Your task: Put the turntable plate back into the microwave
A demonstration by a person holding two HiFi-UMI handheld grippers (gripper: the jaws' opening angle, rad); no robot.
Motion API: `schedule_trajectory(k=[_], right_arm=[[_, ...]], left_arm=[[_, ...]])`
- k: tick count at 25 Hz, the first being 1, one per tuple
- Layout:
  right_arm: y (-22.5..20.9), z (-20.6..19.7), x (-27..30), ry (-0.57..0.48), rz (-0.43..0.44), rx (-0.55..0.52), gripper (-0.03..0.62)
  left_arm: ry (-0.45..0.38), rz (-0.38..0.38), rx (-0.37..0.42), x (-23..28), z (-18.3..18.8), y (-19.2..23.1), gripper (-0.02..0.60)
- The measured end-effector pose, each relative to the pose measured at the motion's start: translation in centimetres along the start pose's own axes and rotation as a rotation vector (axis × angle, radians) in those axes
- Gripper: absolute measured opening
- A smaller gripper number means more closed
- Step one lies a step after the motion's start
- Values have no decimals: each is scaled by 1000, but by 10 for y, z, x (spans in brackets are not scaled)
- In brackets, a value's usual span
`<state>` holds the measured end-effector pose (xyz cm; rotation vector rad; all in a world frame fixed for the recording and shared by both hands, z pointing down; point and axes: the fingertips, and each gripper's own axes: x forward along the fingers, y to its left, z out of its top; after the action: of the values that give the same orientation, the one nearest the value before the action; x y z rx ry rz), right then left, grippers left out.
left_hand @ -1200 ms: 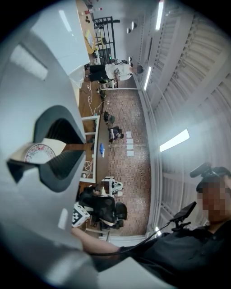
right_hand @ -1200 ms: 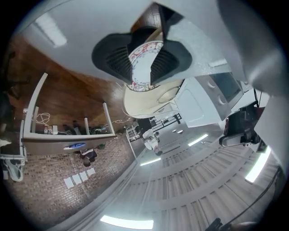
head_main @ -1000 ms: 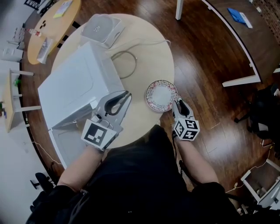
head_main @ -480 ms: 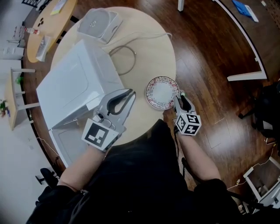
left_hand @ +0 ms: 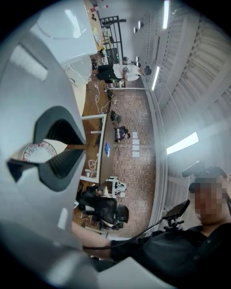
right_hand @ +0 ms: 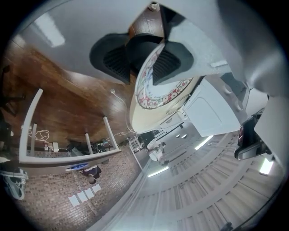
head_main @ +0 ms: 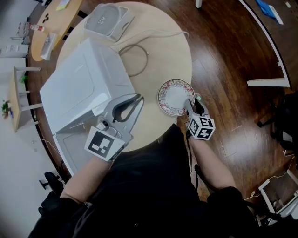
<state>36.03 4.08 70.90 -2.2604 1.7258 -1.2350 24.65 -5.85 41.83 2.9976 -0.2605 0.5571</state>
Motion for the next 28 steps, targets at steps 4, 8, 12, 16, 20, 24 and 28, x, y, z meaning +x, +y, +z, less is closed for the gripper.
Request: schedule_trajectory(k=[4, 8, 12, 16, 20, 24, 28], right_arm=[[0, 1, 3, -5, 6, 11, 146], [5, 1, 5, -8, 26, 23, 146], [11, -2, 9, 7, 49, 48, 146], [10, -3, 11, 16, 62, 102, 146], [7, -2, 13, 20, 70, 95, 140], [6, -1, 14, 24, 59, 96, 132], [9, 5, 10, 20, 44, 110, 107]], left_arm=[[-1, 0, -7, 0, 2, -1, 38], [-9, -4, -7, 0, 5, -3, 38], [-11, -1, -5, -1, 7, -5, 38], [-19, -6, -17, -3, 13, -11, 38], [-29, 12, -10, -13, 18, -12, 38], [-42, 58, -4, -32, 18, -1, 37], [-70, 84, -28, -52, 20, 8, 32]])
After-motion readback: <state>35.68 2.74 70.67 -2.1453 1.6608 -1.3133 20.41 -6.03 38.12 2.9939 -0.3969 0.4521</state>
